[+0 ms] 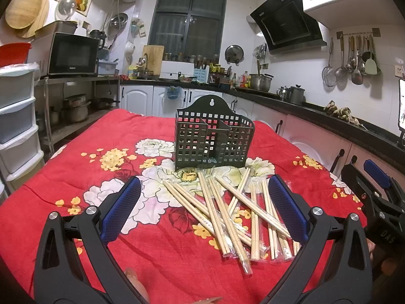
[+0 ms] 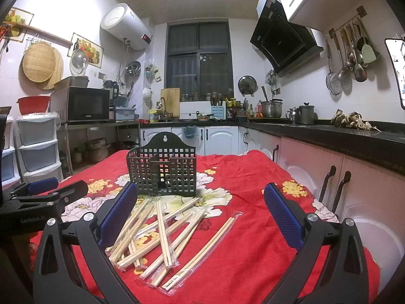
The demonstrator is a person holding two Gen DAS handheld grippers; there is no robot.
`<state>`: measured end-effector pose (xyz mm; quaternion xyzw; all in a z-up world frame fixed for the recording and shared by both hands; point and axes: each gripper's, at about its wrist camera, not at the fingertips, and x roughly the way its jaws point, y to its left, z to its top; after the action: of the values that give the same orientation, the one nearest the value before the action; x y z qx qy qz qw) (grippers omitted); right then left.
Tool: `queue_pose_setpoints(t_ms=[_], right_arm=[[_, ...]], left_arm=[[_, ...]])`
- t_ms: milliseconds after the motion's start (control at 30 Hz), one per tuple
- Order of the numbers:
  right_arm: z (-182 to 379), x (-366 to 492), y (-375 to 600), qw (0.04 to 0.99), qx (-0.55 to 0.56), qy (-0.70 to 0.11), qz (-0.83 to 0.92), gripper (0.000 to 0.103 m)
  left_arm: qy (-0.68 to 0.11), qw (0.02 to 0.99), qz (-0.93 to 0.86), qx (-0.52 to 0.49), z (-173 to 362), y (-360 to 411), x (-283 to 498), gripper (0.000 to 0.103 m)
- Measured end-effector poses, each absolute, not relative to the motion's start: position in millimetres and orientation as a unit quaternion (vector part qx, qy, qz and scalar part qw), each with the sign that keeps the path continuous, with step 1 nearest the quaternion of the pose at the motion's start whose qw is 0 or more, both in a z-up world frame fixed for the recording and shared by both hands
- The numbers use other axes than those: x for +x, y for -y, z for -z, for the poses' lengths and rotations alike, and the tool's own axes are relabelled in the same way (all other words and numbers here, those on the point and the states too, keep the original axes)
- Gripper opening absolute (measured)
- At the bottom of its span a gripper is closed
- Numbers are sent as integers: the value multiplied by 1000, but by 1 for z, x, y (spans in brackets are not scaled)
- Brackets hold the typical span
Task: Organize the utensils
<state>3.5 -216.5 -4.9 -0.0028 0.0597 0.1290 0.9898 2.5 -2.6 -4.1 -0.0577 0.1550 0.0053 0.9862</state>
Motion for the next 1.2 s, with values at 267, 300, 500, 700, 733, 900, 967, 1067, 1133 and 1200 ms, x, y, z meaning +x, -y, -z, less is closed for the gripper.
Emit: queue_pose_setpoints(t_ms=[267, 300, 500, 700, 733, 900, 967, 1067, 1133, 1200], right_arm=[[13, 4, 208, 987, -10, -68, -146, 97], [14, 4, 207, 986, -14, -69, -148, 97], [13, 7, 201, 981, -26, -85, -170, 97], [10, 15, 194, 976, -36, -102, -191, 97], [10, 16, 193, 975, -38, -103, -193, 97], [7, 24, 187, 971, -47, -119, -204, 97], [6, 27, 187, 969, -49, -125, -207, 97], [4, 34, 183, 967, -52, -140, -207, 97], [2, 41, 182, 965, -51, -152, -208, 97], [-1, 48, 180, 964, -55, -158, -205, 97]], left_arm=[[-167, 984, 7, -65, 11, 5, 9, 93], [-172, 983, 7, -67, 13, 0, 11, 93], [-189, 978, -1, -88, 15, -14, 13, 93], [-203, 974, -13, -102, 10, -35, 18, 93], [-204, 974, -18, -100, 9, -37, 19, 93], [-207, 973, -24, -101, 0, -46, 23, 93], [-206, 974, -21, -95, -4, -46, 26, 93], [-208, 974, -13, -88, -10, -44, 34, 93], [-210, 974, -7, -86, -15, -43, 41, 93], [-213, 973, 0, -85, -21, -41, 49, 93]])
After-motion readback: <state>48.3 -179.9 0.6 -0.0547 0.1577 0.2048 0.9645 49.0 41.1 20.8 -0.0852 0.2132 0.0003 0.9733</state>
